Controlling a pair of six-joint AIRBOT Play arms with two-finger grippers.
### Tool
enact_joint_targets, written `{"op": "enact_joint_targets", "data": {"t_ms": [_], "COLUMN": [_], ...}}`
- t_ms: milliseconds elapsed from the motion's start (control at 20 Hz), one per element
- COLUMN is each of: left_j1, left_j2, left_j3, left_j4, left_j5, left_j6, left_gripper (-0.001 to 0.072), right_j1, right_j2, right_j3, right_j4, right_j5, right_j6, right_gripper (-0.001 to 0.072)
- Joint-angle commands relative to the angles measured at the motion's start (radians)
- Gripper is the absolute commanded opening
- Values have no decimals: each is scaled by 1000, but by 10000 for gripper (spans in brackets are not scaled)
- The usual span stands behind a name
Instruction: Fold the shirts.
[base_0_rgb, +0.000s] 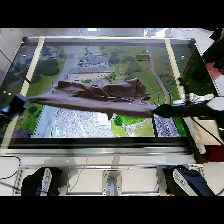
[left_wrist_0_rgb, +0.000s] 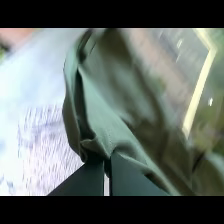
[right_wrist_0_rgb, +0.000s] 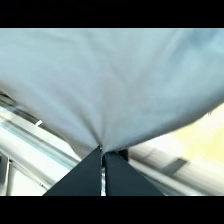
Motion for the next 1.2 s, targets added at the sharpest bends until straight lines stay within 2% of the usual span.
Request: {"op": "enact_joint_targets", "data": {"t_ms": [0,150,200,300,400,500,650,750,850,950,1050,1150], "left_j1": [135,213,211,169,106,37,-63,-141,-208,-248,-258,-262], "left_j2": [145,117,89,27,-43,-119,-282,-399,-526,-674,-820,-932], "left_j3": [259,545,638,763,820,822,788,699,599,557,557,558], "left_j4": [48,155,153,141,95,43,35,35,44,129,171,146], "left_j5": [-85,-194,-245,-260,-270,-336,-493,-506,-442,-296,-76,86], "left_j6": [96,194,259,265,277,280,280,280,333,341,315,262], "left_gripper": [8,8,8,8,8,9,9,9,9,9,9,9], "right_j1": [1,0,1,1,1,1,1,1,1,12,34,61], "right_j2": [242,322,320,288,242,150,-63,-241,-417,-579,-740,-879], "right_j3": [316,660,755,896,927,924,923,923,897,843,822,822], "right_j4": [-206,-407,-442,-466,-467,-467,-454,-404,-331,-311,-311,-309], "right_j5": [50,-49,-61,-51,-18,70,197,237,200,130,61,-38], "right_j6": [124,190,190,189,189,189,188,184,163,156,155,160], "right_gripper": [11,9,7,8,8,8,9,10,11,11,10,10]}}
